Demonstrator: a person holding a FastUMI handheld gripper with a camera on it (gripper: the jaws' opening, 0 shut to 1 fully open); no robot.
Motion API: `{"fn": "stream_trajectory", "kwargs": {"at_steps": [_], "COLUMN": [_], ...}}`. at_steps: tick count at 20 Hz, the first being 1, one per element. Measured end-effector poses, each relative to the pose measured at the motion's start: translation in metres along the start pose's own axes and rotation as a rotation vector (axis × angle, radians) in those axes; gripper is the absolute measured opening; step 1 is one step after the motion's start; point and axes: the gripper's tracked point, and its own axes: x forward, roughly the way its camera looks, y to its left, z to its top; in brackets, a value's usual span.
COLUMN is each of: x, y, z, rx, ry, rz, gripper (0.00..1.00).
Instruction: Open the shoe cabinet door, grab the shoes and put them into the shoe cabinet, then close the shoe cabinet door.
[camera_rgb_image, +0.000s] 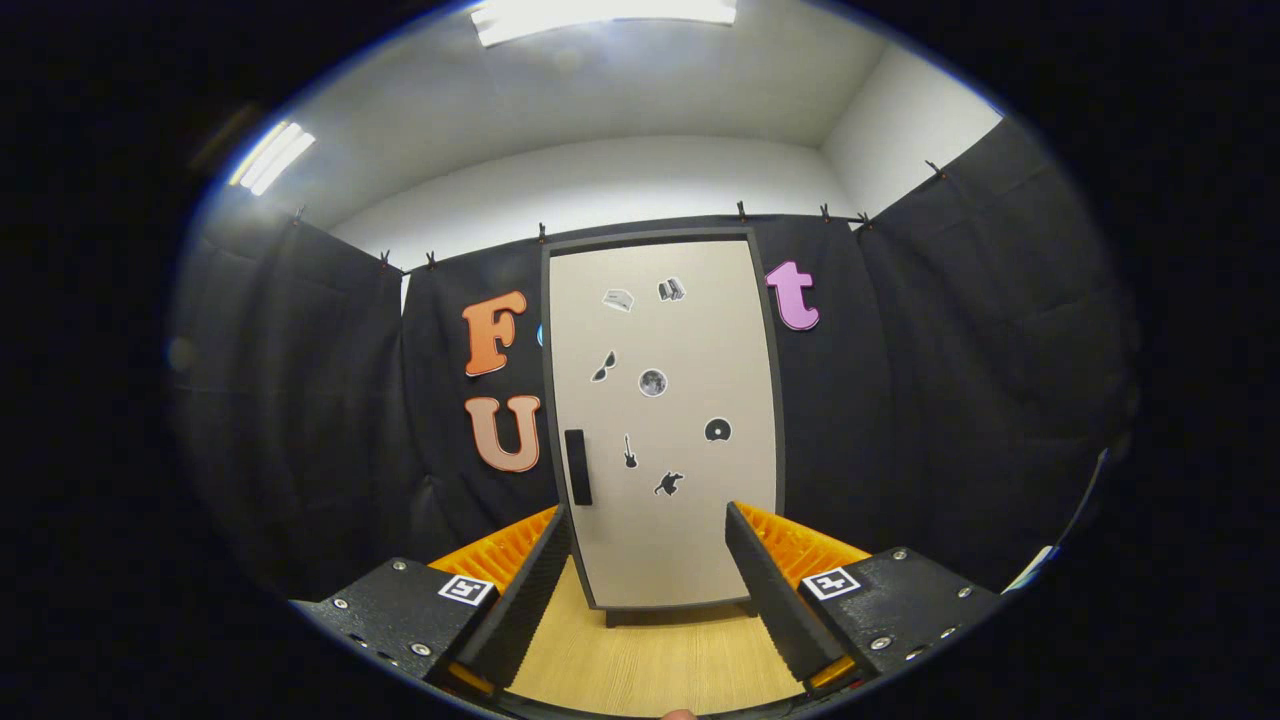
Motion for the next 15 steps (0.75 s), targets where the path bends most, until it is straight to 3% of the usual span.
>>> {"fn": "stream_trajectory", "kwargs": {"at_steps": [15], "x": [0.029], "y": [0.005], "z": [-0.009], "rx": [-0.025], "ry": [-0.004], "rz": [-0.029], "gripper": [0.96]}}
